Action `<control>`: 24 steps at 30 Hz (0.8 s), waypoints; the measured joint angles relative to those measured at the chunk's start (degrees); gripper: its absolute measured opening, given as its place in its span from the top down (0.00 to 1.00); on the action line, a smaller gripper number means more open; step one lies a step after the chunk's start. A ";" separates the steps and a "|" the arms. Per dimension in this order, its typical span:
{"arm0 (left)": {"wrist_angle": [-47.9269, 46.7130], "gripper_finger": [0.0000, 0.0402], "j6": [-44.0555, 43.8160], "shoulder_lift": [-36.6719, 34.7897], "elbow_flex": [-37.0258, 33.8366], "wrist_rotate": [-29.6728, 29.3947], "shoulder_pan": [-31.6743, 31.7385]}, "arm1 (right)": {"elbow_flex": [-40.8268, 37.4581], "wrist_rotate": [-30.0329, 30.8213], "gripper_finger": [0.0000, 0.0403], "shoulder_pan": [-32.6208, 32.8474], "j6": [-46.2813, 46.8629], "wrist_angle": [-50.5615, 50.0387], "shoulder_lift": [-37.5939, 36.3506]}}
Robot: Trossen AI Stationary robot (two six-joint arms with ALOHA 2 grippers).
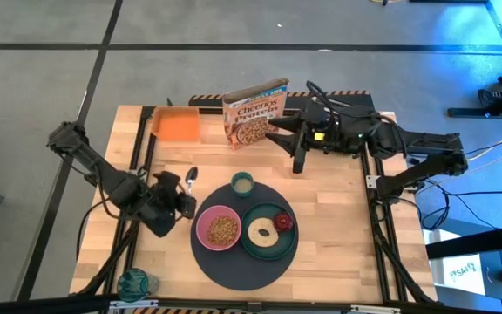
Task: Arrange a breakfast setting
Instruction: Put the spoon on the table mat to the left of the pink bowl
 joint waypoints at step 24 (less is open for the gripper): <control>39.76 0.92 -13.24 -1.77 -34.75 9.30 0.00 | 0.00 0.92 0.60 -0.04 1.38 -3.79 -0.07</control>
